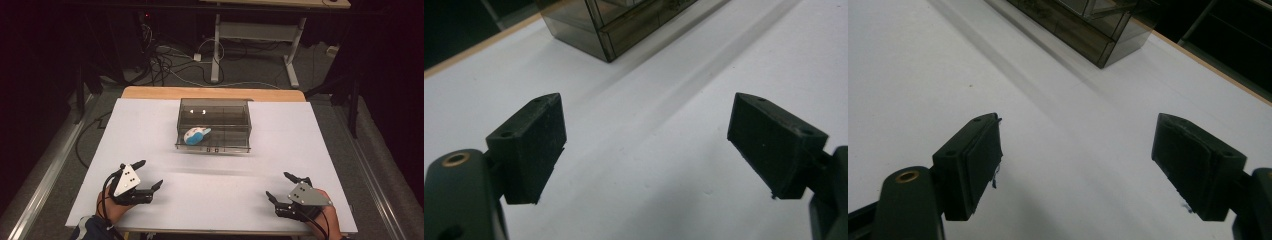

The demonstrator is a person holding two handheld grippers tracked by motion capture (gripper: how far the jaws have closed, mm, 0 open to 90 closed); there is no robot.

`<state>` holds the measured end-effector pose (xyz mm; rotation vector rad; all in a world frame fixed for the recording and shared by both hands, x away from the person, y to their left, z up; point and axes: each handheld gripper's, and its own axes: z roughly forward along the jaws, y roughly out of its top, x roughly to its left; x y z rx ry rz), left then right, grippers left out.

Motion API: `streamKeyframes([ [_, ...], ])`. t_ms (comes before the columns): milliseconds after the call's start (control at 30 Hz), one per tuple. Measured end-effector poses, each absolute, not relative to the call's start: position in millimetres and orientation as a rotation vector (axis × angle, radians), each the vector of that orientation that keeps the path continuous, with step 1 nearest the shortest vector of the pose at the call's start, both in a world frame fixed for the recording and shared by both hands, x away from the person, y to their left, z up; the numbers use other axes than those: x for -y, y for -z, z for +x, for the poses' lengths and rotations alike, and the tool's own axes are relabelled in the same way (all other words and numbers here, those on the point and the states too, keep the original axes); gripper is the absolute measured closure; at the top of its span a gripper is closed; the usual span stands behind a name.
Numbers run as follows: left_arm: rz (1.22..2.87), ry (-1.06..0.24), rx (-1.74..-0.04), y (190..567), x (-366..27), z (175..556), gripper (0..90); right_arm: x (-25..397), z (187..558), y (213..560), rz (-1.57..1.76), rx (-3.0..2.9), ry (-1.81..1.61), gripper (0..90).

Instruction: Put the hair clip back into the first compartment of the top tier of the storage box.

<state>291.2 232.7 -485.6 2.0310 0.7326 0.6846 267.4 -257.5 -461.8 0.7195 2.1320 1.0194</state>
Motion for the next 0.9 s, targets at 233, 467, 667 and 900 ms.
streamKeyframes([
  [233, 2.041, -0.697, -0.718, 486.8, -229.2, 289.2, 15.4, 258.4, 265.3, 460.6, 0.713, -2.122, -1.021, 20.9],
  [467, 2.059, -0.694, -0.7, 487.9, -226.6, 285.9, 15.4, 252.4, 267.8, 461.5, 0.697, -2.136, -1.015, 20.9],
  [667, 2.063, -0.692, -0.694, 487.9, -225.9, 283.7, 15.4, 248.6, 269.3, 461.2, 0.689, -2.141, -1.019, 20.8],
  [900, 2.057, -0.699, -0.702, 487.5, -227.7, 282.6, 15.4, 247.4, 270.0, 461.3, 0.677, -2.147, -1.02, 20.8],
])
